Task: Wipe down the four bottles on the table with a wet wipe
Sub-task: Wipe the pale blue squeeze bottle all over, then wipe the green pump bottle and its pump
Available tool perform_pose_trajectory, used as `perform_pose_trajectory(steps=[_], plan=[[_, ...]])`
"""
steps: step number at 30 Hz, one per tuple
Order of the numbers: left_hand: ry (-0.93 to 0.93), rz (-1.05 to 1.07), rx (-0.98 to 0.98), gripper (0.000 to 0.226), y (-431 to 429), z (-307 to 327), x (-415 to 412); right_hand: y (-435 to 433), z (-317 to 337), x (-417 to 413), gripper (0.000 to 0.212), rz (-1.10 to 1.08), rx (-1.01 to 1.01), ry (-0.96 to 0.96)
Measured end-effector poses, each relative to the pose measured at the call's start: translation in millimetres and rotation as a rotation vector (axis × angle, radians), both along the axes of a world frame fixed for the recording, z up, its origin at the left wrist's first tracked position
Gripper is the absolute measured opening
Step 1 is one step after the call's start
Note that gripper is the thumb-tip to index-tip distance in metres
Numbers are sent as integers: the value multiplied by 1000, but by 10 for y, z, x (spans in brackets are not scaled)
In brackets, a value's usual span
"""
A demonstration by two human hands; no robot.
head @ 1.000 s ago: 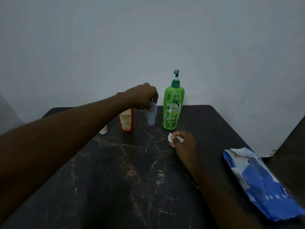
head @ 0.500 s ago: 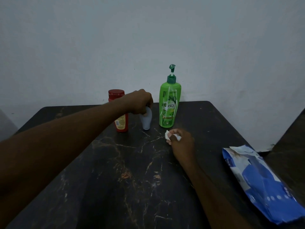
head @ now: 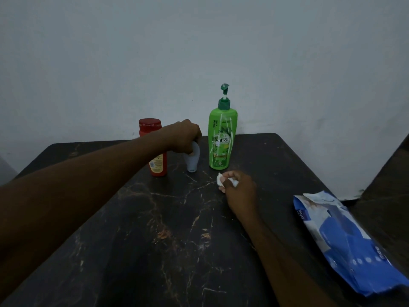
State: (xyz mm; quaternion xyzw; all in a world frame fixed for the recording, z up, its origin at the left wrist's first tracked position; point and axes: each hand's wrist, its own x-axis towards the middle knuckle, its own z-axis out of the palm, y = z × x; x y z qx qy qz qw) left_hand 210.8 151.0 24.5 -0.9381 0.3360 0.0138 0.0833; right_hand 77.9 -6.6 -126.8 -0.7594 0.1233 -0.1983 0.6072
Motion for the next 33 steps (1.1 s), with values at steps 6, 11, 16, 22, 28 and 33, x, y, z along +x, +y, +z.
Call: perform_pose_trajectory(steps=[6,11,16,22,28,33], plan=[[-32,49,-132,73,-30,60,-52,5,47,-41,4,6,32,-7],[-37,112,-452,98,-173,273,-126,2,79,-73,4,7,89,-11],[91,159,-718,94,-356,411,-96,-3,101,-80,13,14,120,-40],[145,105,-860,49,-534,438,5,-3,79,-50,10,17,184,-45],[142,133,-881,47,-576,483,18,-14,61,-41,7,0,193,-59],[120,172,-933,45,-546,531,-110,-24,80,-40,4,-14,202,-46]])
